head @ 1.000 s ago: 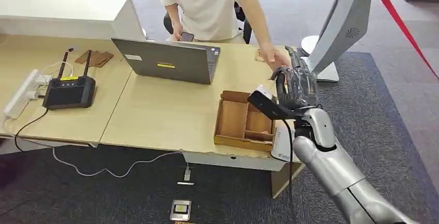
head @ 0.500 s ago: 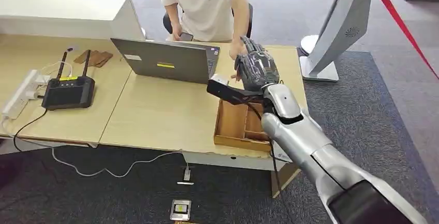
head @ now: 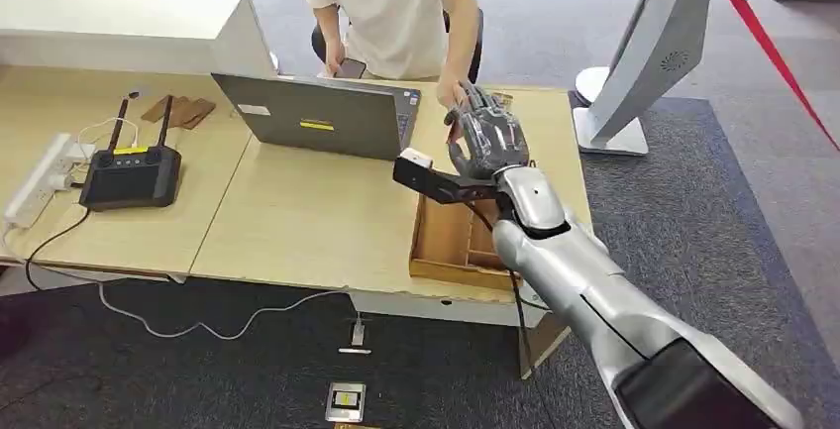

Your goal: Pass the card to the sensor for recognition and then transmit it.

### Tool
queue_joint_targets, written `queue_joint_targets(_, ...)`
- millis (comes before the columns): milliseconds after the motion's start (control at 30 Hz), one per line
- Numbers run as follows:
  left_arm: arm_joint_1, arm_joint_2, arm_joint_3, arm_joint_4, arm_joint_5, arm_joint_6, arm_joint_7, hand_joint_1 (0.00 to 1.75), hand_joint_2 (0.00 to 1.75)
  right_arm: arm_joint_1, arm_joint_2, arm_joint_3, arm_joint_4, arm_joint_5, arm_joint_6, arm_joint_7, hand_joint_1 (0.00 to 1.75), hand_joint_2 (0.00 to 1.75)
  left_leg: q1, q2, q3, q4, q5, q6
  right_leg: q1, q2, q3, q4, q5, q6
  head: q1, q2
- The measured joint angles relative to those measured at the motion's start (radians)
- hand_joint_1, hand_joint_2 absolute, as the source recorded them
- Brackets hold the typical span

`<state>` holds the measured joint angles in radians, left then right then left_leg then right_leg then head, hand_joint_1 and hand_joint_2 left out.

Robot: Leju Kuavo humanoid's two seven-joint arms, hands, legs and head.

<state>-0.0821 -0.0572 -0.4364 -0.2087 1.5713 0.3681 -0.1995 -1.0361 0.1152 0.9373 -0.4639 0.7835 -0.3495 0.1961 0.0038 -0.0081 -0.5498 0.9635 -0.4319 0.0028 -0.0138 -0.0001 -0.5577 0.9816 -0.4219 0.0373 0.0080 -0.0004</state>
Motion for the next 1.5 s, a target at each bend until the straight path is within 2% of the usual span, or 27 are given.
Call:
queue_joint_targets(100, 0.000, 0.002, 0.000, 0.000, 0.000, 0.000, -0.012, 0.00, 0.00, 0.000, -0.001, 0.002, 0.011, -0.037, -0.042, -0.015, 0.00, 1.75, 0.000, 0.000, 0.000, 0.000, 0.000, 0.000, 0.000, 0.000, 0.000, 0.000, 0.000, 0.000, 0.000, 0.000)
queue_joint_targets(267, 0.001, 0.002, 0.002, 0.000, 0.002, 0.000, -0.033, 0.00, 0.00, 0.002, -0.002, -0.018, 0.017, -0.162, -0.140, -0.091, 0.00, 1.75, 0.000, 0.000, 0.001, 0.000, 0.000, 0.000, 0.000, 0.000, 0.000, 0.000, 0.000, 0.000, 0.000, 0.000)
queue_joint_targets(367, 0.005, 0.001, 0.005, 0.000, 0.002, 0.000, -0.043, 0.00, 0.00, 0.013, -0.002, -0.035, 0.005, -0.236, -0.172, -0.143, 0.00, 1.75, 0.000, 0.000, 0.001, 0.000, 0.000, 0.000, 0.000, 0.000, 0.000, 0.000, 0.000, 0.000, 0.000, 0.000)
queue_joint_targets(500, 0.009, 0.000, 0.011, 0.000, 0.002, 0.000, -0.050, 0.00, 0.00, 0.038, -0.007, -0.056, -0.028, -0.305, -0.185, -0.175, 0.00, 1.75, 0.000, 0.000, 0.001, 0.000, 0.000, 0.000, 0.000, 0.000, 0.000, 0.000, 0.000, 0.000, 0.000, 0.000)
queue_joint_targets(567, 0.011, -0.003, 0.013, 0.000, 0.002, 0.000, -0.050, 0.00, 0.00, 0.077, -0.023, -0.070, -0.085, -0.363, -0.196, -0.178, 0.00, 1.75, 0.000, 0.000, 0.002, 0.000, 0.000, 0.000, 0.000, 0.000, 0.001, 0.000, 0.000, 0.000, 0.000, 0.000)
queue_joint_targets(667, 0.013, -0.007, 0.015, 0.000, 0.002, 0.000, -0.058, 0.00, 0.00, 0.167, -0.072, -0.084, -0.216, -0.410, -0.206, -0.138, 0.00, 1.75, 0.000, 0.000, 0.002, 0.000, 0.000, 0.000, 0.000, 0.000, 0.001, -0.001, 0.000, 0.000, 0.000, 0.000)
queue_joint_targets(767, 0.015, -0.008, 0.021, 0.000, 0.002, 0.000, -0.067, 0.00, 0.00, 0.247, -0.122, -0.096, -0.332, -0.402, -0.204, -0.091, 0.00, 1.75, 0.000, 0.001, 0.002, 0.000, -0.001, 0.001, 0.000, 0.001, 0.001, -0.001, 0.000, 0.000, 0.000, 0.000)
queue_joint_targets(867, 0.016, -0.009, 0.027, 0.000, 0.002, 0.000, -0.076, 0.00, 0.00, 0.366, -0.187, -0.124, -0.492, -0.364, -0.171, -0.040, 0.00, 1.75, 0.000, -0.001, 0.003, 0.000, -0.001, 0.001, 0.000, -0.001, 0.004, -0.002, -0.001, 0.001, 0.000, 0.000)
queue_joint_targets(1100, 0.017, -0.012, 0.039, 0.000, 0.002, 0.000, -0.082, 0.00, 0.00, 0.577, -0.293, -0.181, -0.732, -0.261, -0.106, 0.030, 0.00, 1.75, 0.000, 0.001, 0.003, 0.000, -0.002, 0.001, 0.000, 0.000, 0.003, -0.002, -0.001, 0.001, 0.000, 0.000)
queue_joint_targets(1333, 0.016, -0.015, 0.048, 0.000, 0.002, 0.000, -0.086, 0.00, 0.00, 0.666, -0.341, -0.216, -0.851, -0.204, -0.084, 0.058, 0.00, 1.75, 0.000, 0.001, 0.003, 0.000, -0.002, 0.001, 0.000, 0.001, 0.003, -0.002, -0.001, 0.000, 0.000, 0.000)
queue_joint_targets(1500, 0.015, -0.016, 0.056, 0.000, 0.002, 0.000, -0.090, 0.00, 0.00, 0.677, -0.354, -0.212, -0.882, -0.030, -0.015, 0.085, 0.00, 1.75, 0.000, 0.001, 0.003, 0.000, -0.002, 0.001, 0.000, 0.001, 0.003, -0.002, -0.001, 0.000, 0.000, 0.000)
